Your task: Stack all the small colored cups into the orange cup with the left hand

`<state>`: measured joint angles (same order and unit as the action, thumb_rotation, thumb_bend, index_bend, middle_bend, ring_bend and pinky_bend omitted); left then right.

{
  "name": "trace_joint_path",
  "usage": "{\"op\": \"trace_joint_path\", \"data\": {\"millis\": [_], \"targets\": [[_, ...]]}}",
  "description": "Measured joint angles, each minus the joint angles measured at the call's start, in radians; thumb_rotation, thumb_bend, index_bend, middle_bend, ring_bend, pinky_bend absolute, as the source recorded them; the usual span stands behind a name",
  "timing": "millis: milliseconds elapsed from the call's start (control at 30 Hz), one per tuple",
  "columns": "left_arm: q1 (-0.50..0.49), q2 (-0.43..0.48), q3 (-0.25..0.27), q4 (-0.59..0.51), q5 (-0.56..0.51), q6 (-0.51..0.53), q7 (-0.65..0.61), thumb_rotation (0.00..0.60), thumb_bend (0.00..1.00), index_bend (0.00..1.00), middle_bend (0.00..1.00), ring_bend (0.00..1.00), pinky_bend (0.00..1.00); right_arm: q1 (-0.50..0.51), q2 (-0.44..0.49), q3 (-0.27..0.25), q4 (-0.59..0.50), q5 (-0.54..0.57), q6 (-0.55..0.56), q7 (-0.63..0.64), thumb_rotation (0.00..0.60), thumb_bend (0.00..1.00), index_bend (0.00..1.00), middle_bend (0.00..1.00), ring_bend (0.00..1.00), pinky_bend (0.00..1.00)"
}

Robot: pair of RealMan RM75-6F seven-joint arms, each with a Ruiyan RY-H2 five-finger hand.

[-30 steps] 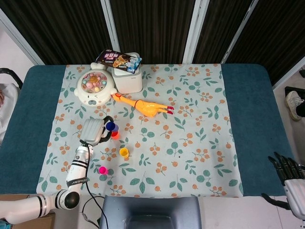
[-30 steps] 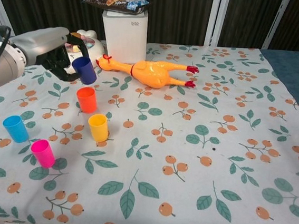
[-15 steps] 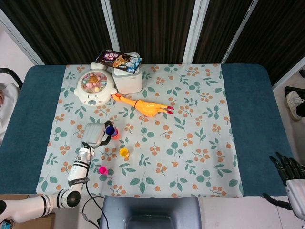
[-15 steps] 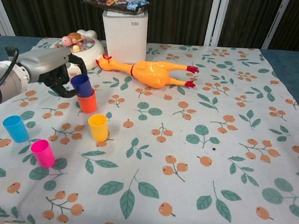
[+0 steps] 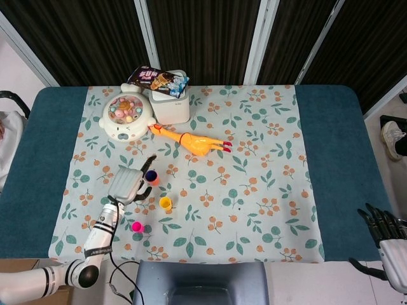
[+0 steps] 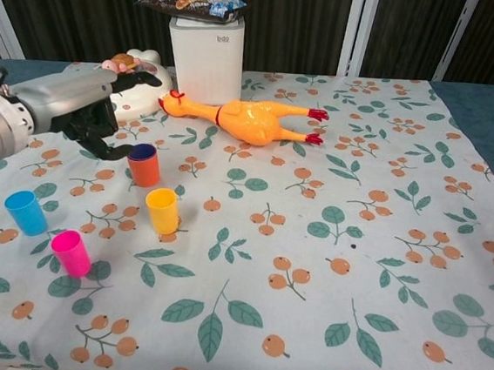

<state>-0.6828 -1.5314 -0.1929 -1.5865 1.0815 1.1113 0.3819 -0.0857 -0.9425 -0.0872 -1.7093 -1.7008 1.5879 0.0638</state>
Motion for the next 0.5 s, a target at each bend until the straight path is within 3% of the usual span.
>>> {"op": "trace_joint_path", "data": {"millis": [200, 500], "targets": [[0.048, 0.059, 0.09, -0.166, 0.119, 0.026, -0.019, 0.6, 0.36, 0.11, 1.0, 1.0, 1.0, 0.002, -0.004, -0.009, -0.002, -0.021, -0.006, -0.012, 0.6, 0.21, 0.0, 0.0, 0.0, 0.0], [0.047, -0.063, 0.099, -0.104, 0.085, 0.029, 0.075, 0.6, 0.36, 0.15, 1.0, 1.0, 1.0, 0.006, 0.004, -0.015, 0.005, -0.034, -0.003, 0.012, 0.6, 0.21, 0.0, 0.0, 0.0, 0.0]]}}
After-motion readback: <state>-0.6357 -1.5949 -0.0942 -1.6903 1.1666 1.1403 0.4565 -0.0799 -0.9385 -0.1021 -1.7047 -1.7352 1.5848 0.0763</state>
